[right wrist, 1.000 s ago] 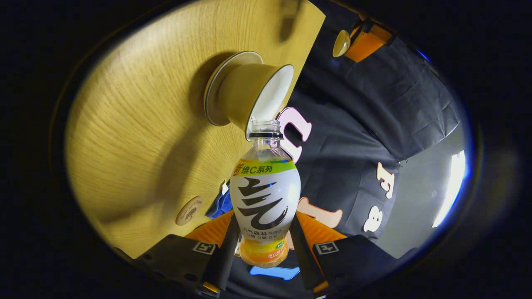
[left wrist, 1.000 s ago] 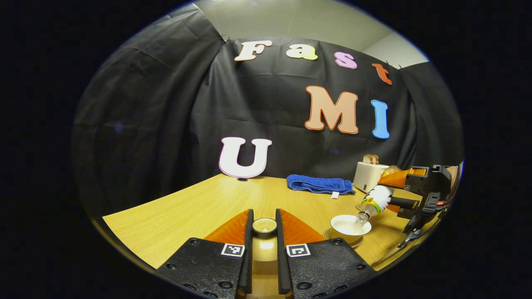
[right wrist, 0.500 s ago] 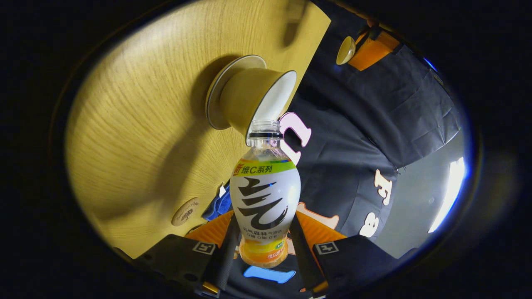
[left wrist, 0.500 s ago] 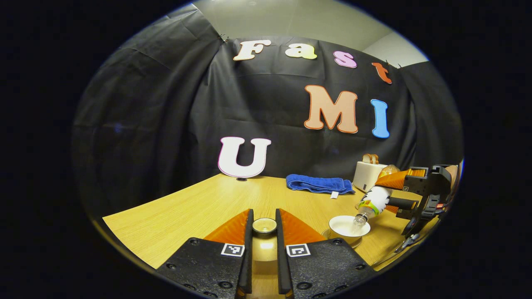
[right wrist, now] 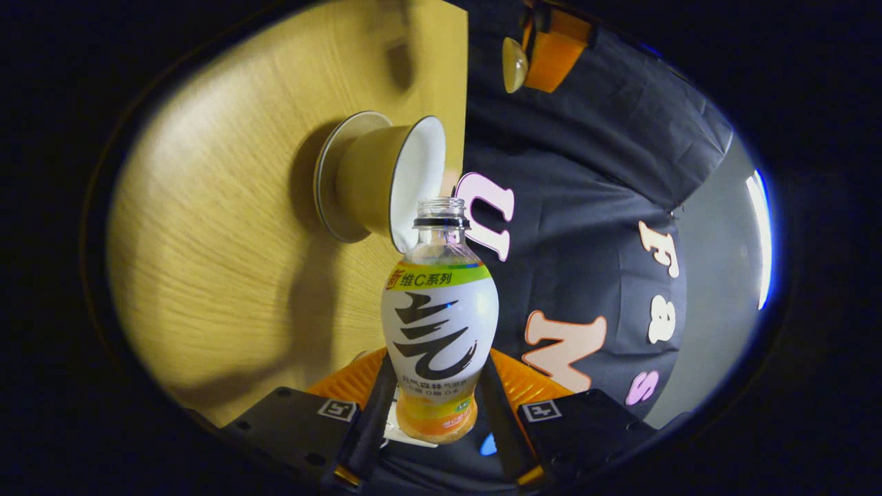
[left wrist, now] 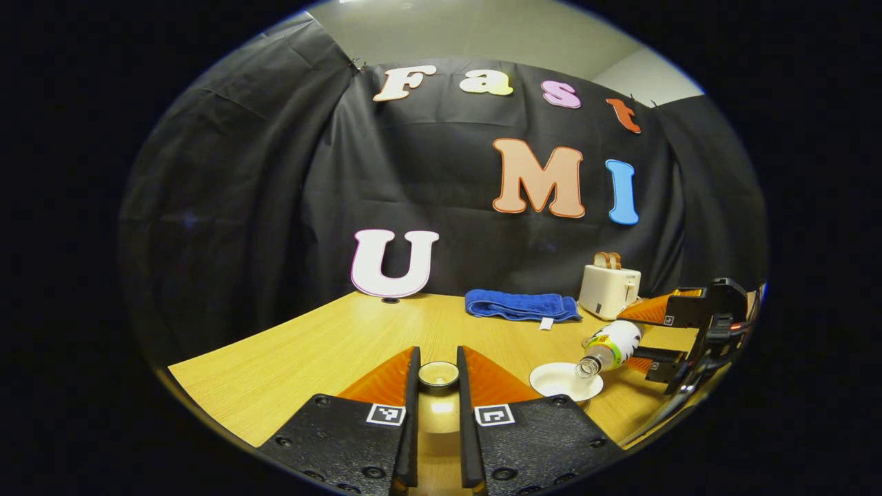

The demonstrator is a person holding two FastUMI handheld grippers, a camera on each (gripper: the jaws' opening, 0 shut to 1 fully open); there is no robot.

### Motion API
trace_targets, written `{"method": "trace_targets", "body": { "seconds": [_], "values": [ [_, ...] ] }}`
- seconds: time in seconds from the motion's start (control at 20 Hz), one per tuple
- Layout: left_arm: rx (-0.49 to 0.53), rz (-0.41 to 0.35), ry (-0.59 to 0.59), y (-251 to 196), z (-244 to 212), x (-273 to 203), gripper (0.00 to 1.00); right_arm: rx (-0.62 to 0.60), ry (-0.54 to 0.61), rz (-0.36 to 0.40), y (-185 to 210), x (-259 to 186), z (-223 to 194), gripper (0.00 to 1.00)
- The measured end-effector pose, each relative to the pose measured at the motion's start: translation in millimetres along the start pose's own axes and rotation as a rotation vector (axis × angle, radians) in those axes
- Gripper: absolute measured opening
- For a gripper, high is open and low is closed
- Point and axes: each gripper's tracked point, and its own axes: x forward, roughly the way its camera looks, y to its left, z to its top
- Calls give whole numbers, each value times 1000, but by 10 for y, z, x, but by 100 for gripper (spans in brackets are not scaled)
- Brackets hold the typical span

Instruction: Open the teacup lid with one hand, grasp the water bottle and pour water into the teacup with the other hand; after pouring, place the water bottle on the coaster and then close the teacup lid.

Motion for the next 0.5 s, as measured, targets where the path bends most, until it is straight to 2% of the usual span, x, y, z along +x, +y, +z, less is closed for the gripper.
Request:
{"method": "trace_targets", "body": {
  "seconds": [0.25, 0.4, 0.5],
  "values": [
    [14, -3, 7, -78, 43, 37, 22, 208, 1, 37, 50, -28, -19, 73],
    [25, -11, 7, -165, 63, 72, 22, 378, 11, 66, 117, -14, -77, 70],
    [30, -25, 9, -260, 67, 103, 22, 533, 31, 98, 183, -42, -110, 68]
  ]
}}
